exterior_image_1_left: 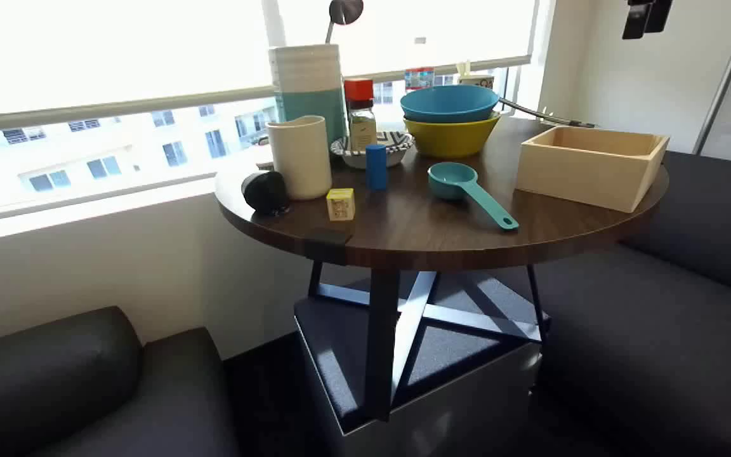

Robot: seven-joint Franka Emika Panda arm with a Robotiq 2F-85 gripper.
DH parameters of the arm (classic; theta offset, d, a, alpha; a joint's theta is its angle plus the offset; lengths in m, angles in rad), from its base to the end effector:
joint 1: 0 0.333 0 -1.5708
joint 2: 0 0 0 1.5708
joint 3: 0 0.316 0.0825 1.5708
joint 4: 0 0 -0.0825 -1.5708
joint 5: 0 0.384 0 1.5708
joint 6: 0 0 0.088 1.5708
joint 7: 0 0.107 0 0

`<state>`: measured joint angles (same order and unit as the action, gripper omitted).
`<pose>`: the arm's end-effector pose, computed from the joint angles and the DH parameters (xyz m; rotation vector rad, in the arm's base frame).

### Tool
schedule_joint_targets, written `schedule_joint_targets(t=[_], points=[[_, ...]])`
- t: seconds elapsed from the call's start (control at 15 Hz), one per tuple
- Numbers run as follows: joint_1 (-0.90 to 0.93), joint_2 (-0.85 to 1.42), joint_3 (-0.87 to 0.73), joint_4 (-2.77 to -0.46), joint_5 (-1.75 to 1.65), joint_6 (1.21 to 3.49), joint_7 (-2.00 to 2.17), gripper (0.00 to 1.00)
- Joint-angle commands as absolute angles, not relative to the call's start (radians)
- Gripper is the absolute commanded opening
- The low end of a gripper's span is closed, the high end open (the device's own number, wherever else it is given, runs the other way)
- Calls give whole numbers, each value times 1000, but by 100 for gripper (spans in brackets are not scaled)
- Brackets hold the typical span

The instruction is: Pick up the square wooden box and pour some of the substance into the blue measuring spoon on the table, put the square wooden box on the table

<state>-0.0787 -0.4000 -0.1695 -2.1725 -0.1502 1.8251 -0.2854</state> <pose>0.4222 -0.1287 0.5552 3.0484 0.1268 0.0398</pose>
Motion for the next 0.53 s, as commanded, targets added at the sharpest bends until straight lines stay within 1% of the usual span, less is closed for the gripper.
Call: schedule_joint_targets(t=[0.0,0.47], points=[[-82,-399,-166,-2171,-149,1823,-287,100],[-81,-398,-155,-2190,-149,1822,-257,100]])
